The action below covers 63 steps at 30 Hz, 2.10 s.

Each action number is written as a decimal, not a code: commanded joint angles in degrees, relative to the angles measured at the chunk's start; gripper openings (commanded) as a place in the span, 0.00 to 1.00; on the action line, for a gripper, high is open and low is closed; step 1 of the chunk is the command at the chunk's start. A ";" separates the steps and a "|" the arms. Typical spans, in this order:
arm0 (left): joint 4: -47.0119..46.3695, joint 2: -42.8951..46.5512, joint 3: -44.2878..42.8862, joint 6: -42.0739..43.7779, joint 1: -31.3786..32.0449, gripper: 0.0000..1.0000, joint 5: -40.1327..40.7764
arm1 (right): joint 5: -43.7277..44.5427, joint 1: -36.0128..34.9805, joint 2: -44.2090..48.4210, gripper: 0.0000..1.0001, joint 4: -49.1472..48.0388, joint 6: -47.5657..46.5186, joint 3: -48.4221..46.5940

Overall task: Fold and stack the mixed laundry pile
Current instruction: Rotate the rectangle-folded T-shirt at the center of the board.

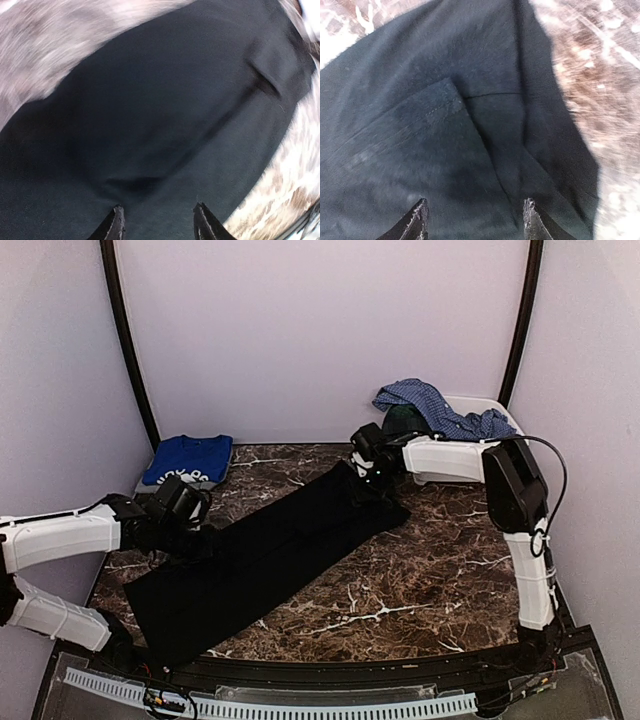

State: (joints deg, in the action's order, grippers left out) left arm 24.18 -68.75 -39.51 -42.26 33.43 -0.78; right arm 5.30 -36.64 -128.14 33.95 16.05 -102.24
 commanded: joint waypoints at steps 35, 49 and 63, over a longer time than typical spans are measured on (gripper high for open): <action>0.83 -38.62 -24.34 21.76 25.72 0.22 -5.53 | 13.82 1.66 -18.86 0.19 4.32 -11.99 -22.73; -2.01 -39.38 -39.33 19.54 25.81 0.29 -7.01 | 8.63 1.49 -7.42 0.37 -4.21 -16.08 -23.18; 4.07 -18.94 -20.06 18.39 28.12 0.32 -3.38 | -1.76 -3.79 -0.38 0.33 -0.96 -6.69 -5.16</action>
State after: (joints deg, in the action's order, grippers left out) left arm 26.39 -89.01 -64.38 -24.14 59.46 -3.79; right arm 4.80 -40.21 -124.36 30.94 6.11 -110.45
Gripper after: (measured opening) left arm 0.327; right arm 0.341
